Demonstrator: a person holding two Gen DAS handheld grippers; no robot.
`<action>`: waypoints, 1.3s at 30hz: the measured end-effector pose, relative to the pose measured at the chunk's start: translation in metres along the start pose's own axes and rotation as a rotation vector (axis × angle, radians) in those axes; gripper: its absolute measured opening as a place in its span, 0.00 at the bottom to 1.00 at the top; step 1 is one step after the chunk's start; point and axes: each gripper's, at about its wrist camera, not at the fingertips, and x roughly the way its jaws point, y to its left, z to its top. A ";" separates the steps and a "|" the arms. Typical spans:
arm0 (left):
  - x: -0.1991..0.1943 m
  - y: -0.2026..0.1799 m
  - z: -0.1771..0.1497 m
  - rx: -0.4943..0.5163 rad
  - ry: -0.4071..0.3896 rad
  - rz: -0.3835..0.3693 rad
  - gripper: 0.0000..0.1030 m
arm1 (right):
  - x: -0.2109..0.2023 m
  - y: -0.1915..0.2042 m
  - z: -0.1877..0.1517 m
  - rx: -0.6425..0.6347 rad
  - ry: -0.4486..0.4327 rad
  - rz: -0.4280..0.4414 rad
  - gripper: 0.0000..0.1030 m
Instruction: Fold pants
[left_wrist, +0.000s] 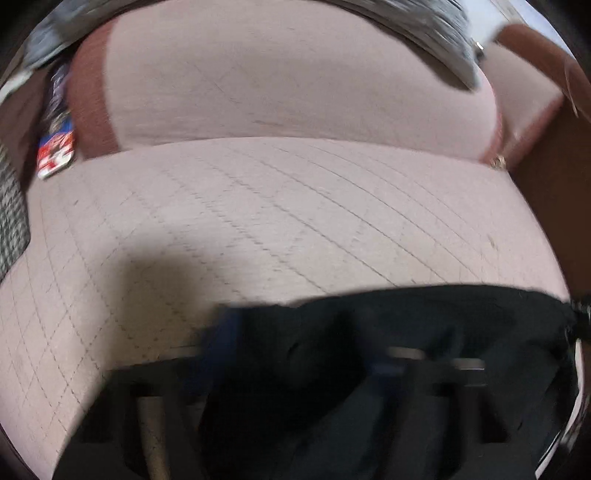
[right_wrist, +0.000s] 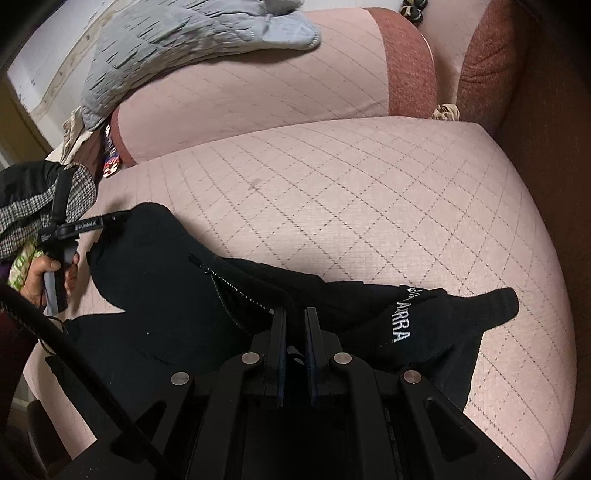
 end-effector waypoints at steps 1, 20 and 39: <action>-0.003 -0.001 0.000 0.008 0.012 -0.066 0.11 | 0.001 -0.001 0.001 -0.001 0.000 0.001 0.09; -0.208 -0.056 -0.136 0.198 -0.345 0.034 0.11 | -0.070 0.010 -0.079 0.054 -0.036 0.021 0.09; -0.254 0.015 -0.328 -0.237 -0.249 -0.044 0.38 | -0.113 0.089 -0.184 -0.106 0.037 -0.062 0.27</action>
